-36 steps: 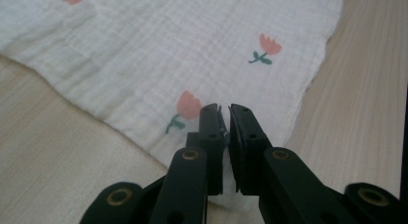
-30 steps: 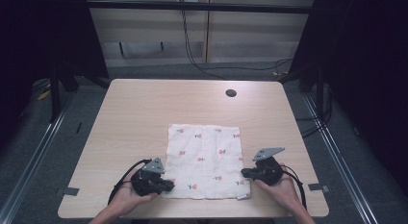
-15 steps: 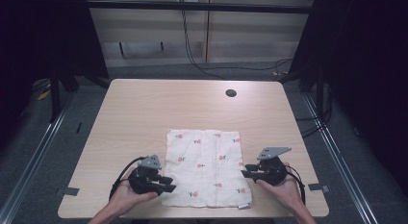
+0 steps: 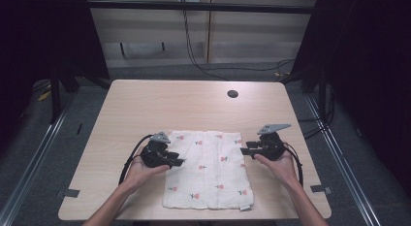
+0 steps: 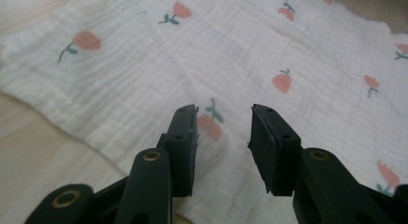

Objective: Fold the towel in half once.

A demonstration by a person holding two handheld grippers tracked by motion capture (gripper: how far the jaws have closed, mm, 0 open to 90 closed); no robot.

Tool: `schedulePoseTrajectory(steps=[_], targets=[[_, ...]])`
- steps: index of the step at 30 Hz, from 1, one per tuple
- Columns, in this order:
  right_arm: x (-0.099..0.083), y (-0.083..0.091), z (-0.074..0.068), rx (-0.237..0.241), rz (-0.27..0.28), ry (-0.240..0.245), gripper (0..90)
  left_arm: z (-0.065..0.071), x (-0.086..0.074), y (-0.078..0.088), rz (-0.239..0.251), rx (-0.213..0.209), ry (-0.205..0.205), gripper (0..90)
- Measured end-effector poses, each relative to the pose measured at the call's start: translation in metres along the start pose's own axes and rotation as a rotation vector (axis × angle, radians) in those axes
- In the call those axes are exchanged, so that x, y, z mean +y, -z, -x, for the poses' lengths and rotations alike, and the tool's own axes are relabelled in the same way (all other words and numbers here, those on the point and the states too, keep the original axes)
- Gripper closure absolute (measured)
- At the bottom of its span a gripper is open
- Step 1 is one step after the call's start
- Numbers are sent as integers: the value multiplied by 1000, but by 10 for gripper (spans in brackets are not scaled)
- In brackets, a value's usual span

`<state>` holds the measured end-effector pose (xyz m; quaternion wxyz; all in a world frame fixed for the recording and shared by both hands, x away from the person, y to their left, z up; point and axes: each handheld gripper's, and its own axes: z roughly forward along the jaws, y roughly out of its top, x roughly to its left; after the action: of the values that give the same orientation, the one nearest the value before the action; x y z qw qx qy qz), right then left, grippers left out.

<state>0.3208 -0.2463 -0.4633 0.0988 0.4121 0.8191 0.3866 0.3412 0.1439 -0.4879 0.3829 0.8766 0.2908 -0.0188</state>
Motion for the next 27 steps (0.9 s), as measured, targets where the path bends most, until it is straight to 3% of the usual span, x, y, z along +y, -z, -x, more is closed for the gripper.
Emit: schedulePoseTrajectory(steps=[2,7,10,13,16,19,23,26,27], targets=[[11,-6,10,-3,5,4,614,-2,-6,-3,-18,12,11,621],[25,-21,23,-19,-20,6,619,-2,-9,-3,6,17,5,616],[29,-25,30,-28,-21,-13,633,-1,-10,-3,5,18,-7,608],[31,-40,43,-55,-41,-44,621,-3,-10,-3,14,8,1,604],[31,-54,45,-84,-69,-32,639,-3,-10,-3,10,3,7,605],[31,-64,48,-69,-70,-46,640,-2,-9,-4,5,11,-5,604],[31,-71,49,-59,-79,-39,633,-8,-9,-3,25,-16,45,600],[30,-73,45,-73,-89,-13,654,-13,-6,1,45,-7,60,586],[30,-73,45,-80,-92,-6,699,-16,-5,5,55,0,61,583]])
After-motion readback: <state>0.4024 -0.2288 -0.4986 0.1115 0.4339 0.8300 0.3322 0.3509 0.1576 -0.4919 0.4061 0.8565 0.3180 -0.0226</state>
